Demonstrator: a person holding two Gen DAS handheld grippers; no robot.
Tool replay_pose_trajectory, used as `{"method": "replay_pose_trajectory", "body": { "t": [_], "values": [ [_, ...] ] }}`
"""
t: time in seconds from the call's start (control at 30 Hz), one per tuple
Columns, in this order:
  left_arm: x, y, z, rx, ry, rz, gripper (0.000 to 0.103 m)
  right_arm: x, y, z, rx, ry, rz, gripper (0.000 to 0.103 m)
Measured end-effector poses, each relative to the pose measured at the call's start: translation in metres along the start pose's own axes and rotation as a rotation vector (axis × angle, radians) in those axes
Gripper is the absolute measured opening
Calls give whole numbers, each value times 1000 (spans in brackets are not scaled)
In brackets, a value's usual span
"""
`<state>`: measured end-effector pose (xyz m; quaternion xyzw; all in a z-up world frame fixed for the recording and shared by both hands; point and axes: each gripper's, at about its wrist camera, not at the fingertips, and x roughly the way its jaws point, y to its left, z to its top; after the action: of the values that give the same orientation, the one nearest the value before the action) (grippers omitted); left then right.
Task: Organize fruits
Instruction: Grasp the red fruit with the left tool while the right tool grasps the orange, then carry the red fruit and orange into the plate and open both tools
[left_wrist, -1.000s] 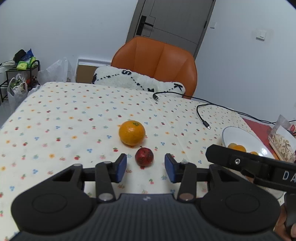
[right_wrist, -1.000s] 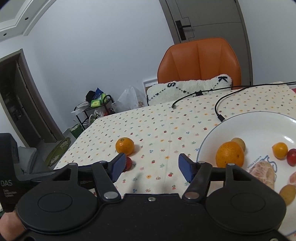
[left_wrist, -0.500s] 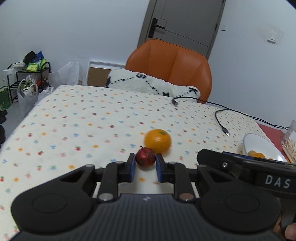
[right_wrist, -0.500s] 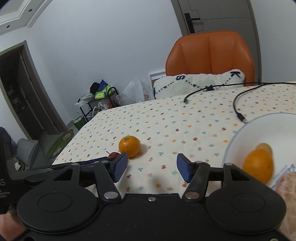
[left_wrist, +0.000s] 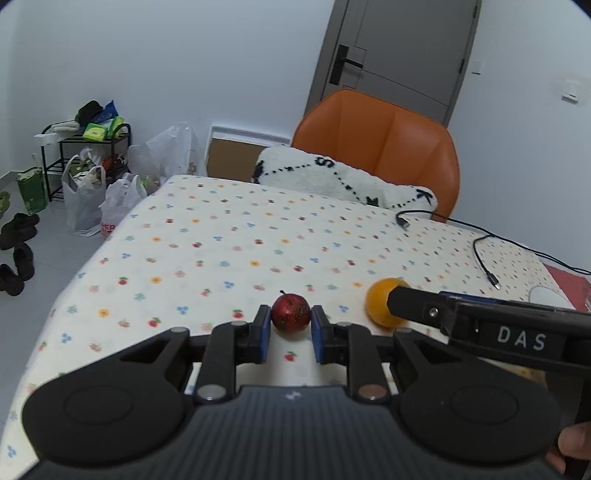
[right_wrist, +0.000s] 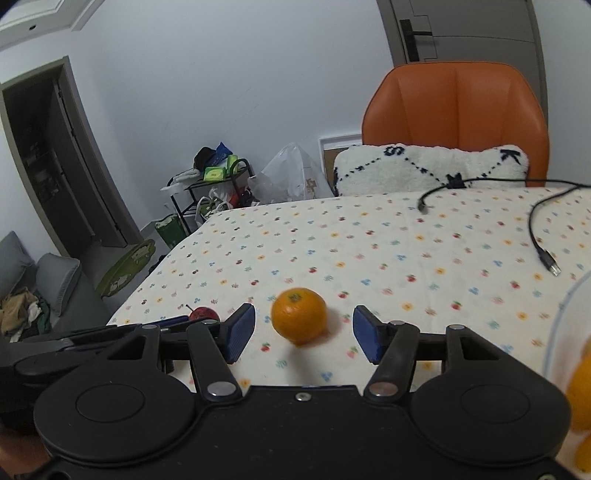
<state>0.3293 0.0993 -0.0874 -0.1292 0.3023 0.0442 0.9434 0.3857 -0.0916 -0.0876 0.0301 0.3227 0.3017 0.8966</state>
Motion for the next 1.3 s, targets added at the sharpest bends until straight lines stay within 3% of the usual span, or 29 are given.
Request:
{"method": "replay_pose_trajectory", "body": {
  "t": [0.17,0.23,0.27,1.3],
  "values": [
    [-2,9,1,-3,0,22,21,16,3,2,-9,24,-3,59],
    [-2,11,1,-8,1,28,21,21,3,0,-11,38,1,47],
    [-3,11,1,-10,1,30,21,22,3,-2,-14,43,-8,37],
    [-51,-78,-6,77,-45,-98,21,-98,-44,-15,97,-104,-71,36]
  ]
}}
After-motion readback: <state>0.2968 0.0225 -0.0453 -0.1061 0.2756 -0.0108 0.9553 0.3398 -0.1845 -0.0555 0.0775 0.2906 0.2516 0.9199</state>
